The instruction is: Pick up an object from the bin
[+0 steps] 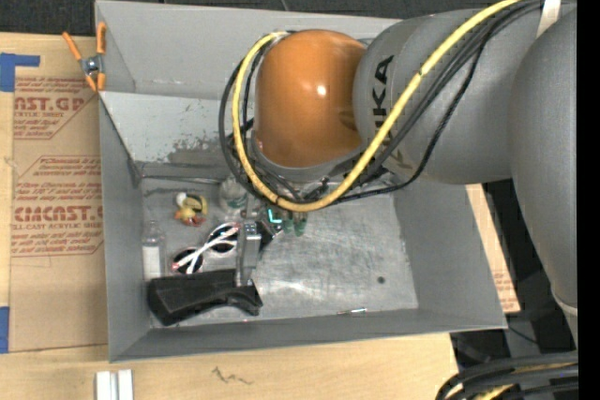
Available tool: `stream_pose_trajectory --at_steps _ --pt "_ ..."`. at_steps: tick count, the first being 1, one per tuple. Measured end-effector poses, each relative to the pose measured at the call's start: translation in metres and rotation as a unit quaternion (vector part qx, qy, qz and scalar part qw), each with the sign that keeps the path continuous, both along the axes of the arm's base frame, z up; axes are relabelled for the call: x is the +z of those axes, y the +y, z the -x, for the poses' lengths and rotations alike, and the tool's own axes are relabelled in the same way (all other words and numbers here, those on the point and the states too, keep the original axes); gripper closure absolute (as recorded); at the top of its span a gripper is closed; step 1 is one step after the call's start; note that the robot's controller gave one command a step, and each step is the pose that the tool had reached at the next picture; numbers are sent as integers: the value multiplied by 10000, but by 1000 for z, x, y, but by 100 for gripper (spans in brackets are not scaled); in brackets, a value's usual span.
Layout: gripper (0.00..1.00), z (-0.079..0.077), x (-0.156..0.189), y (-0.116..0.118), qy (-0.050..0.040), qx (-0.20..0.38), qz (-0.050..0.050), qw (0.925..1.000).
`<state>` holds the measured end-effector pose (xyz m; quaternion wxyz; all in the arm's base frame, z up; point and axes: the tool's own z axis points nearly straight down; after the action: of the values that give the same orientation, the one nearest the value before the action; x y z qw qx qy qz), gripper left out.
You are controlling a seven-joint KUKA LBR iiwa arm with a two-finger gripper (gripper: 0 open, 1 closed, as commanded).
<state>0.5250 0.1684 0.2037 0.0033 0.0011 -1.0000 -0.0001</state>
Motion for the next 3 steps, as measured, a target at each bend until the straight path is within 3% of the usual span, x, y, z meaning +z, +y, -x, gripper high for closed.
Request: stream_pose_trajectory --at_steps 1,3 --pt "0 -2 4 -1 -38 -8 -6 10000" --pt "0 2 -135 -31 -48 785 -30 9969"
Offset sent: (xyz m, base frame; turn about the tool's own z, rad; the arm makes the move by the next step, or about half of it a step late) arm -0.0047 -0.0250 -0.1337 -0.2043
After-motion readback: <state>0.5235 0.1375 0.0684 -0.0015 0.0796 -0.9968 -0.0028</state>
